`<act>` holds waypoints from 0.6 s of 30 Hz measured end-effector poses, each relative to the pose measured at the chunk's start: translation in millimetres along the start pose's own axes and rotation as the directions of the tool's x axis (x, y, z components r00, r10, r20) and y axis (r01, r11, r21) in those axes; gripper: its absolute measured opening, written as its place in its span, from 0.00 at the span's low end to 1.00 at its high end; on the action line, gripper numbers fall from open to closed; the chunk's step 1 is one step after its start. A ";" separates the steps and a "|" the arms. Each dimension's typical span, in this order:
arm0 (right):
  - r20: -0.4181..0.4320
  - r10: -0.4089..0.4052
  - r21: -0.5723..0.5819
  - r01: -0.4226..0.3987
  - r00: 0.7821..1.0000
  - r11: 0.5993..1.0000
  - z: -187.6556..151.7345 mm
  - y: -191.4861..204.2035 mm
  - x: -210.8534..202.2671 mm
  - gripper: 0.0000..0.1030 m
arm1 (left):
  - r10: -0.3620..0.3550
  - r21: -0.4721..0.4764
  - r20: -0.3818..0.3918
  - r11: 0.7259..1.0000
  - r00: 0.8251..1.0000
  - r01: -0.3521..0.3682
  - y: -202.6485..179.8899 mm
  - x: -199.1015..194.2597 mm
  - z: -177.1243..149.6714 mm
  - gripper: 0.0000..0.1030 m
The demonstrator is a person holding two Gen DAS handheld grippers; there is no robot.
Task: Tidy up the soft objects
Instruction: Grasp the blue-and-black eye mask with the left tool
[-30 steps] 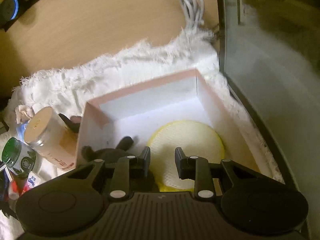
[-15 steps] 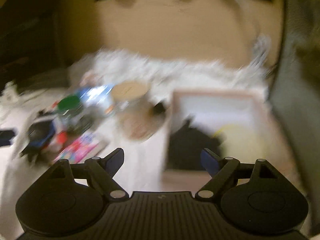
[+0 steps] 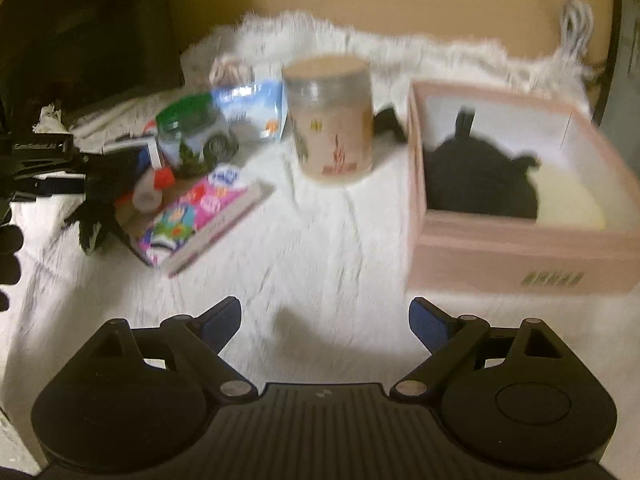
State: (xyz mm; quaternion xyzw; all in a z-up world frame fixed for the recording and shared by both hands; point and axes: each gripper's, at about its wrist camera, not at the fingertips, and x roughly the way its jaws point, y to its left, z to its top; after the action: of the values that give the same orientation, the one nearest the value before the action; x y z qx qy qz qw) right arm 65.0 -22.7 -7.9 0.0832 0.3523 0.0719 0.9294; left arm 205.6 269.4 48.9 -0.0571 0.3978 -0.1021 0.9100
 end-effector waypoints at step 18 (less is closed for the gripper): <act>-0.061 0.006 0.007 -0.005 0.998 1.000 -11.4 2.5 13.4 1.00 | -0.019 0.061 0.006 0.998 1.000 0.018 0.6 26.8 8.1 0.86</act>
State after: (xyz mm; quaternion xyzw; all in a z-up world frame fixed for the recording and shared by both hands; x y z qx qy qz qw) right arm 67.1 -16.5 -24.4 0.0853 0.3807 0.0758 0.9176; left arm 229.3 264.0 35.2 -0.0334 0.3910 -0.1225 0.9116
